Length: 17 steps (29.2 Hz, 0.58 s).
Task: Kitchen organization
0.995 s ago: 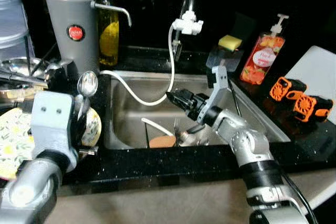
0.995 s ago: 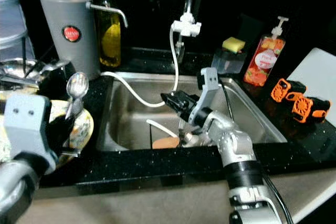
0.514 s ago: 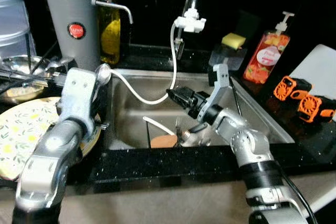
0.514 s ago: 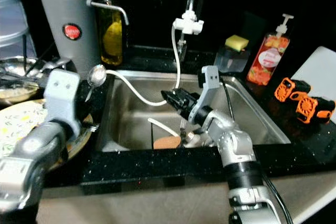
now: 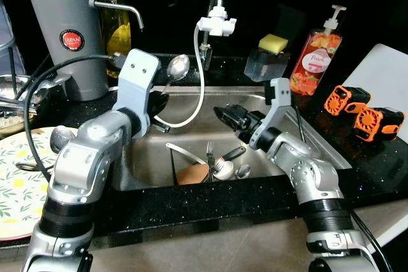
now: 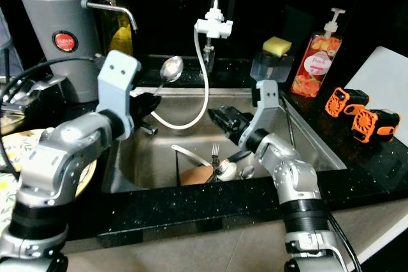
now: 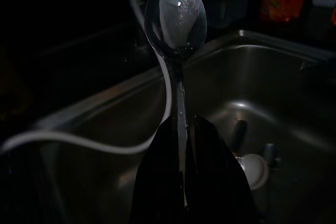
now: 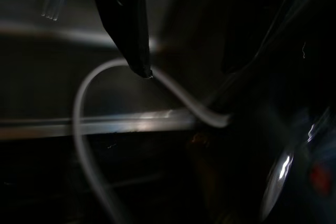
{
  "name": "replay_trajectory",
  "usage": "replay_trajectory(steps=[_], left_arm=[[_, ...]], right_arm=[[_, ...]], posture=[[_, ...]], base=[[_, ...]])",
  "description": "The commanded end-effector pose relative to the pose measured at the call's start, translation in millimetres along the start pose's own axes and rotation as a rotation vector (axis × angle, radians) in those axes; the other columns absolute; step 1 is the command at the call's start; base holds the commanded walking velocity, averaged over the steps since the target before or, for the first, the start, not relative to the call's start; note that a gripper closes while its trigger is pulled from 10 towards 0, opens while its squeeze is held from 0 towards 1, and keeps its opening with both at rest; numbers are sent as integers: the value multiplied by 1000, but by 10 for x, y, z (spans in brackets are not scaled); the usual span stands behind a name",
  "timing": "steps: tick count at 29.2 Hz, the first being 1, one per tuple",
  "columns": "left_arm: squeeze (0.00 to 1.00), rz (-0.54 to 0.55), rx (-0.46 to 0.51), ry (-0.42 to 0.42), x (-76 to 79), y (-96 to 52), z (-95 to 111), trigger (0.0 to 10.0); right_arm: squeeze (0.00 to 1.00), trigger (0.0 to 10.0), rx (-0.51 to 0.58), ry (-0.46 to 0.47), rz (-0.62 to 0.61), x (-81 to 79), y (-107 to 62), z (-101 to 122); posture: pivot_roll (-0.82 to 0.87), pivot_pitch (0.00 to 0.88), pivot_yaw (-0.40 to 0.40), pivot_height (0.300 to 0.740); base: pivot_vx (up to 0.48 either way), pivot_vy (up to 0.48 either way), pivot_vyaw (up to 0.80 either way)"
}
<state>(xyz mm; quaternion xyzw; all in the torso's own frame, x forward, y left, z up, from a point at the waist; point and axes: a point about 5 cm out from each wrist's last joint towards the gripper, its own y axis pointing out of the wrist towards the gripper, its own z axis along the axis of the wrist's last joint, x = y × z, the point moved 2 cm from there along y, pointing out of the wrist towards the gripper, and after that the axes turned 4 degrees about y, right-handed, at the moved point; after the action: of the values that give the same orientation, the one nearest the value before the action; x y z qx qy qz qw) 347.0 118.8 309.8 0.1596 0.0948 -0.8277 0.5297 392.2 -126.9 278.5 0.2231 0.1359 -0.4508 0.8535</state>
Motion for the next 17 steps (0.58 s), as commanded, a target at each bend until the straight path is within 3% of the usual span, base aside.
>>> replay_trajectory(steps=[1, 2, 3, 5, 9, 12, 17], left_arm=[[0, -20, -8, 40, 38, 41, -33, 10000], [0, -30, 0, 85, 97, 114, -57, 10000], [0, -30, 0, 85, 97, 114, -57, 10000], [0, -99, 27, 177, 293, 203, -78, 10000], [0, -129, 42, 196, 381, 241, -84, 10000], [0, -141, 123, 200, 491, 347, 19, 10000], [0, -153, 159, 162, 508, 419, 57, 10000]], right_arm=[[0, 10000, 37, 63, -37, 77, -27, 74], [0, 10000, 79, 189, -65, 114, -2, 123], [0, 10000, 79, 189, -65, 114, -2, 123], [0, 10000, 105, 295, -82, 129, 25, 132], [0, 10000, 107, 322, -78, 120, 38, 135], [0, 10000, 40, 345, 11, -37, 55, 63], [0, 10000, 30, 354, 31, -111, 52, 17]], posture=[[169, 57, -70, 740], [169, 57, -70, 740], [169, 57, -70, 740], [163, 60, -68, 740], [160, 62, -64, 740], [148, 62, -60, 740], [132, 62, -55, 740]], base=[[0, 0, 0], [0, 0, 0], [0, 0, 0], [0, 0, 0], [0, 0, 0], [0, 0, 0], [0, 0, 0]])
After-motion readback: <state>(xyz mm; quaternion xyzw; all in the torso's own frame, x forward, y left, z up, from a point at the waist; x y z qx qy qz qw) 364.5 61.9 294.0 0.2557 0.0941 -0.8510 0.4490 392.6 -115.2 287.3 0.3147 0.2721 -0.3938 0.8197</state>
